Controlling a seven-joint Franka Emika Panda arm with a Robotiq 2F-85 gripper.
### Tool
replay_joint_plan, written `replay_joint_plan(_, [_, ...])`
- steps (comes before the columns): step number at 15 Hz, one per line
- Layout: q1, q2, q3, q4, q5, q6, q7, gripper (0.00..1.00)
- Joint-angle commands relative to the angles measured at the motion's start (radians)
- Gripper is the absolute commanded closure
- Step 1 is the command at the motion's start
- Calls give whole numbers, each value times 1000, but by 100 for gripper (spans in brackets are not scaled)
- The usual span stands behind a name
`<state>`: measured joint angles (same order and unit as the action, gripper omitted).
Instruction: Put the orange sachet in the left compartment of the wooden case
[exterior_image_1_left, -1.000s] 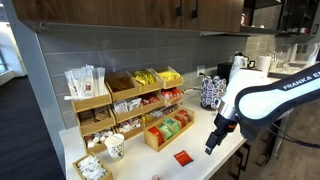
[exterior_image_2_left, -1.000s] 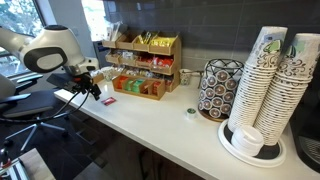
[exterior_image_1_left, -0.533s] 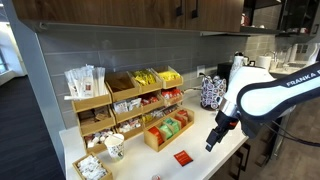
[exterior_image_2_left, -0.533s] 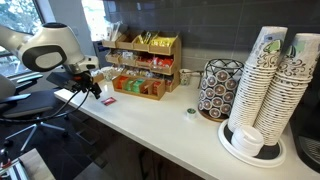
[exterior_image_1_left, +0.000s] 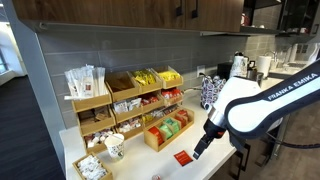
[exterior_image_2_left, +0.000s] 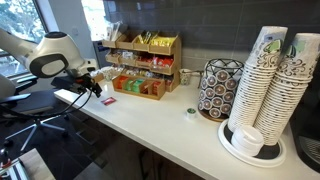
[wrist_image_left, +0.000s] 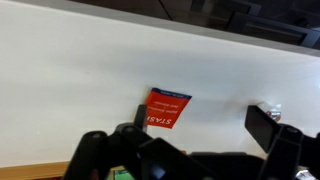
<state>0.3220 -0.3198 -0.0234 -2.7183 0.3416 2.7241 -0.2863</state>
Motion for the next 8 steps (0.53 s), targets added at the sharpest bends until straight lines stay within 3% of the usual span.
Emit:
replay_joint_plan(1, [38,109,-10,40,59,86,-66,0])
replay_joint_plan(8, [81,272,-24,112,178,244,-192,0])
